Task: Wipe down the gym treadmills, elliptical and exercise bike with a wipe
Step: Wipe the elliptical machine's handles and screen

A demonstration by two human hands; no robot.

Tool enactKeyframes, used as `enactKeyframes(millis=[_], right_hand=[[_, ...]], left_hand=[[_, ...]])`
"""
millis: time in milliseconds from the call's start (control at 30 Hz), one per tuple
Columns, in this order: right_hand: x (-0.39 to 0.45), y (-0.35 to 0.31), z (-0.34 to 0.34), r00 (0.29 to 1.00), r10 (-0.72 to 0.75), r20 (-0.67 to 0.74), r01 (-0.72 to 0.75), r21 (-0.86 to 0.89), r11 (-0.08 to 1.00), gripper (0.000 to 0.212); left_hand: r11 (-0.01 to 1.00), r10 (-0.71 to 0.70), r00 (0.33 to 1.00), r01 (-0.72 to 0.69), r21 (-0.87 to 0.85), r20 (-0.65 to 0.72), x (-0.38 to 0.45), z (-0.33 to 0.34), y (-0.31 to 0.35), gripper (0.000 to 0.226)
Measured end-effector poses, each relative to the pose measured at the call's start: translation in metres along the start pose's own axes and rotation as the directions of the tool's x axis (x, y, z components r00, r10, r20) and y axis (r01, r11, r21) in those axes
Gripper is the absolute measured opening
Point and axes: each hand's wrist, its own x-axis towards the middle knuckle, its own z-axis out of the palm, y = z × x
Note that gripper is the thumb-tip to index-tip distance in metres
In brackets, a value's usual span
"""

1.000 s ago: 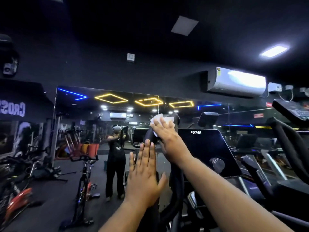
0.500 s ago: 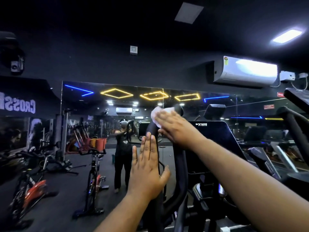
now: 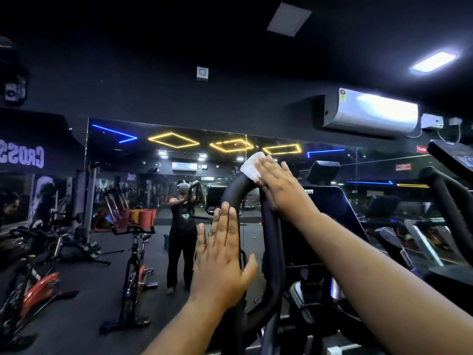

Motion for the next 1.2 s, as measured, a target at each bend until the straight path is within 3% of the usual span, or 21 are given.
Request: enactKeyframes(millis=[133, 267, 367, 433, 567, 633, 767, 867, 933, 1033, 1200], right_hand=[[-0.002, -0.007, 0.006, 0.994, -0.105, -0.027, 0.103, -0.087, 0.991, 0.057], [-0.001, -0.023, 0.008, 0.953, -0.302, 0.027, 0.304, -0.100, 0.948, 0.080], [-0.008, -0.038, 0.010, 0.879, -0.460, 0.126, 0.471, -0.075, 0.879, 0.074], [-0.009, -0.036, 0.001, 0.858, -0.501, 0.117, 0.512, -0.102, 0.853, 0.071], [0.004, -0.007, -0.011, 0.968, -0.246, -0.059, 0.236, -0.140, 0.962, 0.073], [0.005, -0.008, -0.006, 0.987, -0.152, -0.050, 0.147, -0.093, 0.985, 0.076], [-0.012, -0.031, 0.004, 0.979, -0.206, -0.008, 0.206, -0.024, 0.978, 0.079], [-0.026, -0.042, -0.004, 0.911, -0.389, 0.134, 0.392, 0.007, 0.920, 0.077], [-0.027, -0.036, -0.014, 0.878, -0.462, 0.129, 0.471, -0.057, 0.880, 0.073], [-0.014, -0.010, -0.022, 0.949, -0.313, -0.046, 0.301, -0.178, 0.937, 0.074], [-0.031, -0.005, -0.004, 0.994, -0.107, 0.027, 0.110, -0.135, 0.985, 0.074]], left_hand=[[1.000, 0.005, 1.000, -0.005, -0.008, -0.010, 0.000, 0.001, 0.000, 0.096], [1.000, 0.002, 1.000, -0.003, -0.020, -0.018, 0.001, 0.003, -0.002, 0.095], [0.999, 0.001, 0.999, -0.003, -0.046, -0.043, 0.000, 0.002, -0.002, 0.096], [0.999, 0.005, 1.000, -0.006, -0.035, -0.030, -0.001, 0.002, -0.002, 0.098], [0.999, 0.012, 1.000, -0.013, -0.040, -0.017, 0.000, -0.001, 0.000, 0.100], [0.998, 0.009, 1.000, -0.010, -0.060, -0.022, 0.000, -0.002, 0.001, 0.100], [0.998, -0.002, 0.999, 0.000, -0.067, -0.032, 0.000, 0.001, -0.001, 0.097], [0.997, 0.010, 0.999, -0.013, -0.073, -0.051, -0.001, 0.003, -0.002, 0.099], [0.998, 0.021, 0.999, -0.024, -0.064, -0.047, -0.002, 0.004, -0.002, 0.099], [0.998, 0.035, 0.998, -0.037, -0.049, -0.046, -0.002, 0.004, -0.002, 0.098], [0.998, 0.062, 0.996, -0.061, 0.008, -0.072, -0.002, 0.006, -0.003, 0.097]])
